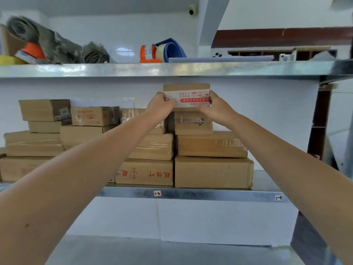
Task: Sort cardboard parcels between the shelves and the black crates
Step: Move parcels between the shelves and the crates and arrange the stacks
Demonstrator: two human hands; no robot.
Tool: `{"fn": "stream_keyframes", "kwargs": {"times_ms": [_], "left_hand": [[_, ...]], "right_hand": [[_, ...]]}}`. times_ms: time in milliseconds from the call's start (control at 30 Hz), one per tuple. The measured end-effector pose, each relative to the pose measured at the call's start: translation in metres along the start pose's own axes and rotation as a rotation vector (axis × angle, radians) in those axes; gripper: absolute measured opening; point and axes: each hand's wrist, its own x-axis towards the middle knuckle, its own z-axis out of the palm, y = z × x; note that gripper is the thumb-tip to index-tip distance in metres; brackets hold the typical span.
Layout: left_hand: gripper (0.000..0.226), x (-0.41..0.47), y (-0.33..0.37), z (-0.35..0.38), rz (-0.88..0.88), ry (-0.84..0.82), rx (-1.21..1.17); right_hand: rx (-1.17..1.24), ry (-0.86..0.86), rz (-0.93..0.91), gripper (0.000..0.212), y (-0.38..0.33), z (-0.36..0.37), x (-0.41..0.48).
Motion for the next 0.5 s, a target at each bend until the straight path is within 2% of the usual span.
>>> {"fn": "stream_keyframes", "kwargs": {"times_ms": [67, 167, 333, 500], "left_hand": [[0.044, -0.003, 0.005, -0.001, -0.011, 0.000, -0.059], [0.047, -0.020, 0.009, -0.001, 0.013, 0.086, -0.171], [0.045, -0.070, 0.004, -0.002, 0.023, 0.170, -0.454], [0.047, -0.134, -0.008, -0.001, 0.083, 0.210, -0.521]], "right_hand": [[0.032, 0.019, 0.016, 0.048, 0.001, -0.002, 0.000], [0.140, 0.084, 0.020, 0.049, 0.003, -0.005, -0.006], [0.278, 0.192, -0.054, 0.042, 0.002, -0.011, -0.042], [0.353, 0.241, -0.102, 0.028, -0.003, -0.003, -0.105]]}}
